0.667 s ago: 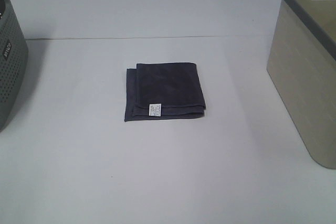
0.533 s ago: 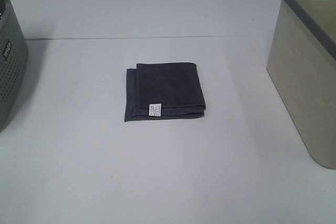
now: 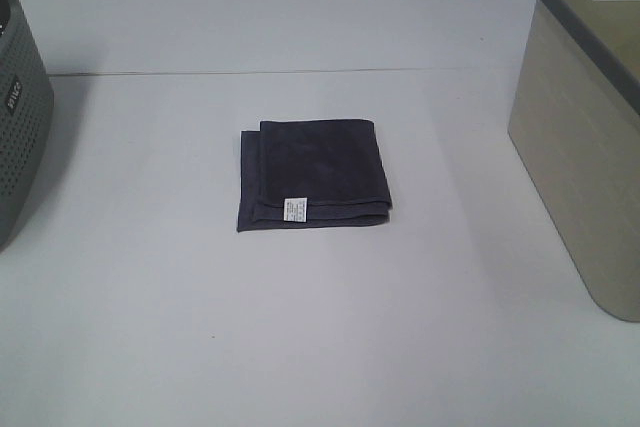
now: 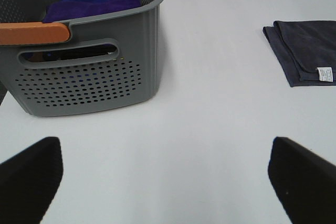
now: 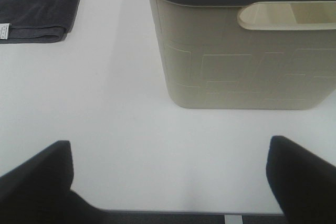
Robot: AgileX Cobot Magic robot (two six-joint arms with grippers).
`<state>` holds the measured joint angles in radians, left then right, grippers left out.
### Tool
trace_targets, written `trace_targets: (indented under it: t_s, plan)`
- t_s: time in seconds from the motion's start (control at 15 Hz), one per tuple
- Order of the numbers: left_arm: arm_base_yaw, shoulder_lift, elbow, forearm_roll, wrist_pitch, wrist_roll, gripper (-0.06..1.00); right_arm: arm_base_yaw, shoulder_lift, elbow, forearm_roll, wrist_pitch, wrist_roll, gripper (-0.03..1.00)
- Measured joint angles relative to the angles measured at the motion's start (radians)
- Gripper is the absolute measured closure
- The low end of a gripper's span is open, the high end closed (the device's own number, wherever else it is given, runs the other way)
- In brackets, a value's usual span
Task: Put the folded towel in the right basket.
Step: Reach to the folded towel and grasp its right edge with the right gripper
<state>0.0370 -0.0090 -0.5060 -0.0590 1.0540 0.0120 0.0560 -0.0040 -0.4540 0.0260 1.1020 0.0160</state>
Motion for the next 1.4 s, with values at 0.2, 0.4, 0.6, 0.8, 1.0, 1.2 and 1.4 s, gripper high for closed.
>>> trace_targets:
  t_s: [0.2,0.4,0.6,0.8,1.0,1.2,1.4]
  plan:
    - [0.000,0.000,0.000,0.000,0.000,0.000,-0.05,0.000,0.000,0.000,0.000,0.000,0.000,0.01]
    - [0.000,0.000,0.000,0.000,0.000,0.000,-0.05,0.000,0.000,0.000,0.000,0.000,0.000,0.01]
    - [0.000,0.000,0.000,0.000,0.000,0.000,-0.05,0.000,0.000,0.000,0.000,0.000,0.000,0.01]
    - [0.000,0.000,0.000,0.000,0.000,0.000,-0.05,0.000,0.000,0.000,-0.001,0.000,0.000,0.01]
    - [0.000,0.000,0.000,0.000,0.000,0.000,-0.05,0.000,0.000,0.000,-0.006,0.000,0.000,0.01]
    - [0.000,0.000,0.000,0.000,0.000,0.000,-0.05,0.000,0.000,0.000,-0.007,0.000,0.000,0.01]
    - [0.000,0.000,0.000,0.000,0.000,0.000,-0.05,0.000,0.000,0.000,-0.007,0.000,0.000,0.01]
